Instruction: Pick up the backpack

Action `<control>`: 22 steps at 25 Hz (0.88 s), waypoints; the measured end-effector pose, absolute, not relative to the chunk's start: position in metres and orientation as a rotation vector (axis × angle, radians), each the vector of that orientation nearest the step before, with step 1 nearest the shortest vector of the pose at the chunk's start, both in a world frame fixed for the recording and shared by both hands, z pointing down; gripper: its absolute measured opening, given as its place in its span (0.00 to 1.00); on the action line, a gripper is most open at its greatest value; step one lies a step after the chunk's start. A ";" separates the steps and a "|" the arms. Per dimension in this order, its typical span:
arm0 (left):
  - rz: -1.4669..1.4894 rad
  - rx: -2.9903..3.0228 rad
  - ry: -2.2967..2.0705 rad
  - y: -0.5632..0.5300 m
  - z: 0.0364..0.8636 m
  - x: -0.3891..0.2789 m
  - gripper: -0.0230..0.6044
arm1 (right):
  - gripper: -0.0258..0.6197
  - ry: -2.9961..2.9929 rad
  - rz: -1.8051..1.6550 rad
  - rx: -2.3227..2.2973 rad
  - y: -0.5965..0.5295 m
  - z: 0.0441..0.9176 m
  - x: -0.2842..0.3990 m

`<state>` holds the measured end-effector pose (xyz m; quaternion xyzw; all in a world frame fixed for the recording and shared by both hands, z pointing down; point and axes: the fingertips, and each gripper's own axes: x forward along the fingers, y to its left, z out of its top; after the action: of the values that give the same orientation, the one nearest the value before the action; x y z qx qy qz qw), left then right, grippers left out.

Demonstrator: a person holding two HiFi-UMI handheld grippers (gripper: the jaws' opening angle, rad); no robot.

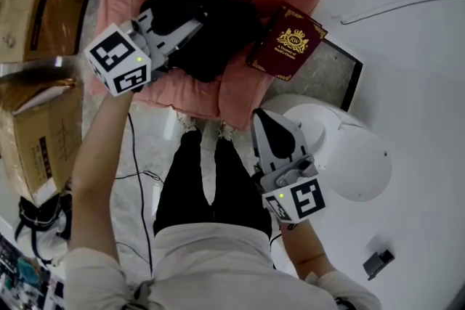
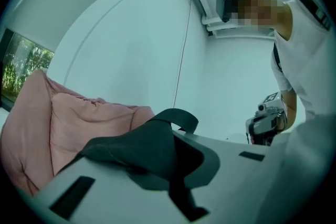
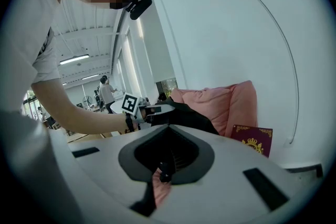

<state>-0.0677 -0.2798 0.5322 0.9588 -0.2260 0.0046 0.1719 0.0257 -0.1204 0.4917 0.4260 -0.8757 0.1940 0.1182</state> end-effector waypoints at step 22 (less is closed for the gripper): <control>-0.040 2.715 -0.766 -0.264 0.496 -0.054 0.06 | 0.07 -2.523 0.546 1.310 -0.123 0.479 0.071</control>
<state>-0.0540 -0.2638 0.4964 0.9501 -0.2679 -0.0140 0.1594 0.0712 -0.1228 0.4792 0.4490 -0.8650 0.1870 0.1232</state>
